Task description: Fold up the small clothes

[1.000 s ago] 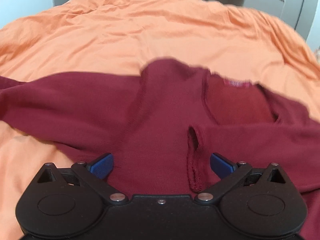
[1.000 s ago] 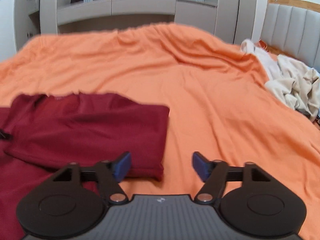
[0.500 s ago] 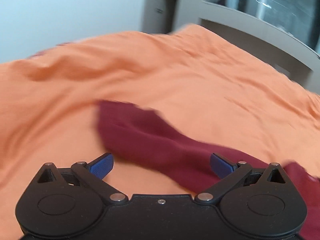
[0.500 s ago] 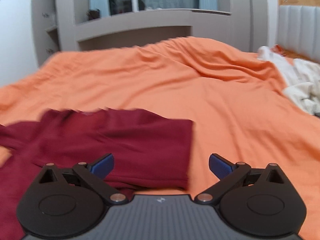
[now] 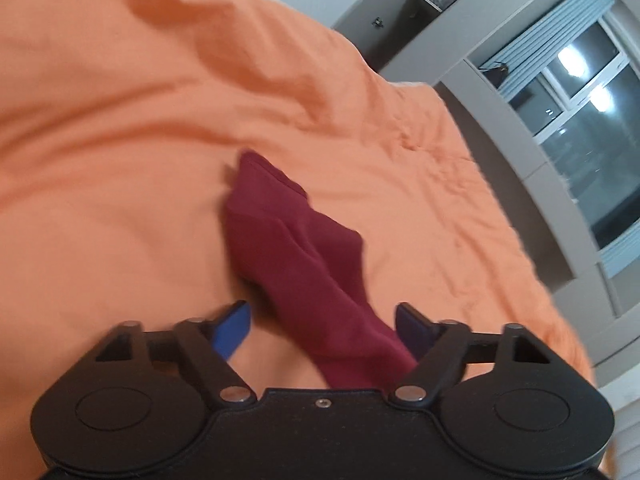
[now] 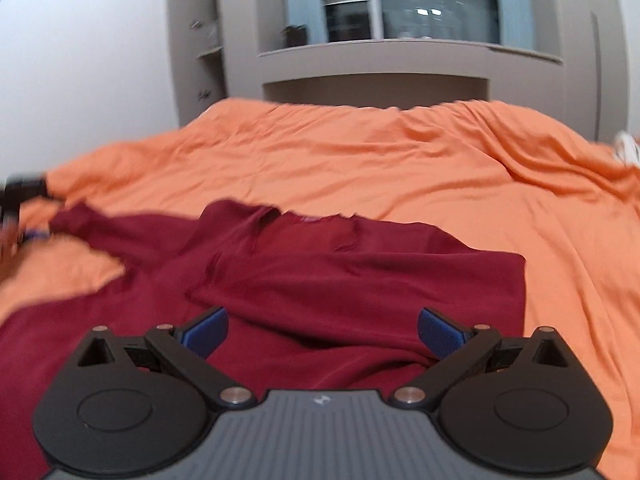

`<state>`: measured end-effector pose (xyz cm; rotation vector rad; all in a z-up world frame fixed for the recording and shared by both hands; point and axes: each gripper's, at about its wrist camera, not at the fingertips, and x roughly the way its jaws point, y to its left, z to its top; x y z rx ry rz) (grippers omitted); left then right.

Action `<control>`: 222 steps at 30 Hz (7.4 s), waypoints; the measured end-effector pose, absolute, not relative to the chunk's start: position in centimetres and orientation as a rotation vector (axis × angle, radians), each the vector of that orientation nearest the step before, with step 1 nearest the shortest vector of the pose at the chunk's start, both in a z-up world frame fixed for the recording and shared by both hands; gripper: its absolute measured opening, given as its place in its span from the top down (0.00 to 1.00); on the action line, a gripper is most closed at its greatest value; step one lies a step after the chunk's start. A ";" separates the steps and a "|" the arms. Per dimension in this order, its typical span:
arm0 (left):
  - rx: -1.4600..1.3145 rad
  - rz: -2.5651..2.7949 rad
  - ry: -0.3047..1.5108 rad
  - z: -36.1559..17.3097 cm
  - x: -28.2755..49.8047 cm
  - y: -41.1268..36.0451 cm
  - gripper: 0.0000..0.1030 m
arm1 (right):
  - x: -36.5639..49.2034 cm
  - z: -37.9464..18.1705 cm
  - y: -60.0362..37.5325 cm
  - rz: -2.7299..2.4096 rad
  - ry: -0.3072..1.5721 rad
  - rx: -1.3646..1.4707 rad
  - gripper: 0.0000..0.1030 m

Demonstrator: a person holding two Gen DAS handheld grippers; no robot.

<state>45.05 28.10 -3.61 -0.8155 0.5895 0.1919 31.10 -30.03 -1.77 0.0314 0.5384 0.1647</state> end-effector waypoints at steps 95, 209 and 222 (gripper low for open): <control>0.097 -0.178 0.763 -2.6 48.8 4.2 0.00 | 42.8 -2.8 -26.8 0.033 0.666 0.375 0.96; 0.332 -0.402 0.663 0.9 17.6 1.1 0.00 | 8.5 -3.4 -16.8 0.201 0.604 -0.746 0.00; 0.453 -0.502 0.613 1.3 13.5 -1.3 0.00 | 9.6 -3.1 -16.6 0.234 0.566 -0.669 0.85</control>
